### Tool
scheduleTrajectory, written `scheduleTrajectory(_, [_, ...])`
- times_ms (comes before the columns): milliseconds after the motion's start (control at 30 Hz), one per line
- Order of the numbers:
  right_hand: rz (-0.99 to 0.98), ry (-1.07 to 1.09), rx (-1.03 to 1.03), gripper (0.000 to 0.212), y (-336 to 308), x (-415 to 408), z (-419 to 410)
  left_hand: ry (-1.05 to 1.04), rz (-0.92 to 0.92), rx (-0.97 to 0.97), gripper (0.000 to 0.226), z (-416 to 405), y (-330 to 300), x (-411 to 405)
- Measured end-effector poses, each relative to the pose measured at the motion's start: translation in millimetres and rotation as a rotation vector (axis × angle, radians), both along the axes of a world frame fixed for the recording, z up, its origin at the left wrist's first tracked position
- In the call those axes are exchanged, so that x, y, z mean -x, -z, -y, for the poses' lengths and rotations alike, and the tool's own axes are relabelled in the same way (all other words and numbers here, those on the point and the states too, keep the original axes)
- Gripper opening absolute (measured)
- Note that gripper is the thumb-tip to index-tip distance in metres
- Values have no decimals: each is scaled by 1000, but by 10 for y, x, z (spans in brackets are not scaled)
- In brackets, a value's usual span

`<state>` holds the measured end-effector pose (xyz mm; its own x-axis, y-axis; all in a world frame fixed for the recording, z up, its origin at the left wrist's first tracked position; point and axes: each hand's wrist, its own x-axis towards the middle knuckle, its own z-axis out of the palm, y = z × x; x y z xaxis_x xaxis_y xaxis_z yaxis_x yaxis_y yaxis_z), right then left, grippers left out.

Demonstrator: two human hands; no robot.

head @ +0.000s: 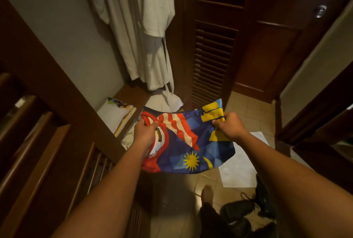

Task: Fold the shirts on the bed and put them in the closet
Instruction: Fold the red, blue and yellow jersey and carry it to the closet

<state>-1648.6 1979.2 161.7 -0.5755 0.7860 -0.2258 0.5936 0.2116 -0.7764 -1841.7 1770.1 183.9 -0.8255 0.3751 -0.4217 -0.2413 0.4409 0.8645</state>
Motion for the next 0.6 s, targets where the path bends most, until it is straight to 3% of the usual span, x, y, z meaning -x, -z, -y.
scheduleTrajectory(167, [-13, -16, -37, 24, 65, 783, -689, -120, 2, -28, 43, -464, 38, 638])
scheduleTrajectory(233, [-24, -62, -32, 22, 68, 1124, -962, -213, 3, -37, 42, -635, 53, 874])
scheduleTrajectory(333, [-21, -186, -21, 34, 1, 1649, -1400, -350, -3, -33, 38, -883, 18, 1166])
scheduleTrajectory(433, [-16, -293, -31, 20, -46, 2149, -1803, -477, 17, -59, 40, -1067, 14, 1407])
scheduleTrajectory(600, [-58, -486, -28, 15, -166, 2942, -2083, -631, 21, -75, 34, -1205, -48, 1734])
